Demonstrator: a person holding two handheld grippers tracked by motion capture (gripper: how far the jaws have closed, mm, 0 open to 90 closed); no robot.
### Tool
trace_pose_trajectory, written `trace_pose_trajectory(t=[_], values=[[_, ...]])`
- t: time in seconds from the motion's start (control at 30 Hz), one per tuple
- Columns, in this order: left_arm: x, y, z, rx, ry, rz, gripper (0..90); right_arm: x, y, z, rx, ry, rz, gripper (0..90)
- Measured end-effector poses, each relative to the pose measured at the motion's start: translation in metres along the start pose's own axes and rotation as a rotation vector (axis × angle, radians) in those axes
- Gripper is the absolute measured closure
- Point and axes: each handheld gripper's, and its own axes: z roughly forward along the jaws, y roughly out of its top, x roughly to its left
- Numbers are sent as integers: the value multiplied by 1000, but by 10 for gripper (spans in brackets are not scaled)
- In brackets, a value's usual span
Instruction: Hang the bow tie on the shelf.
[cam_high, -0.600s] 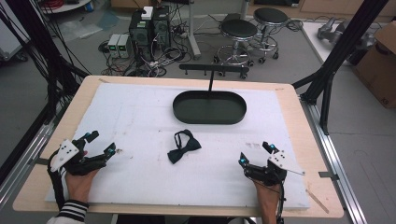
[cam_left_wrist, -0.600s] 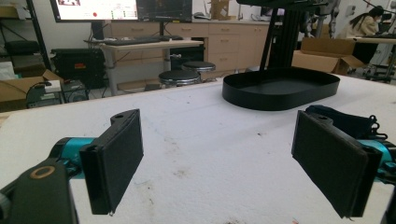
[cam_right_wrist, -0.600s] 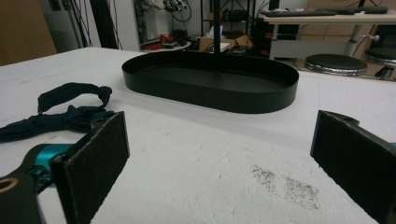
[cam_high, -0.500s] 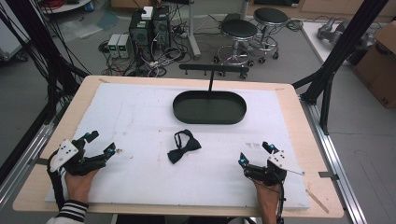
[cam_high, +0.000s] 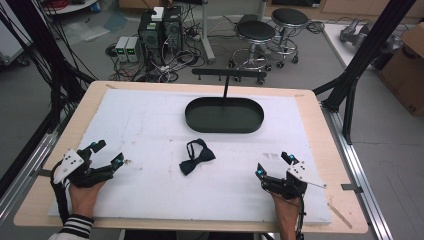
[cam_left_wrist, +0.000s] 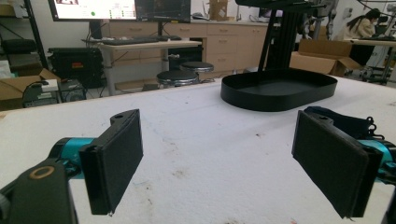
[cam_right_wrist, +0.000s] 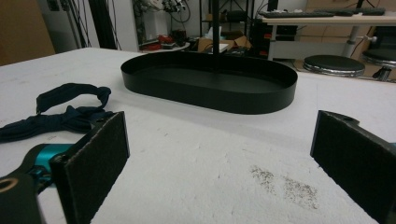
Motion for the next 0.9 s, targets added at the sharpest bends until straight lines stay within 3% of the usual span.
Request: trace_pose_trajectory(t=[0.43,0.7,0.9], values=[[0,1,0,11,6,-25,164,0,0,0,0,1,-3,34],[0,19,-3,-11,-13,-18,164,0,0,0,1,2,-1,34],[-5,32,-1,0,-36,-18,164,0,0,0,1,0,-3,34]])
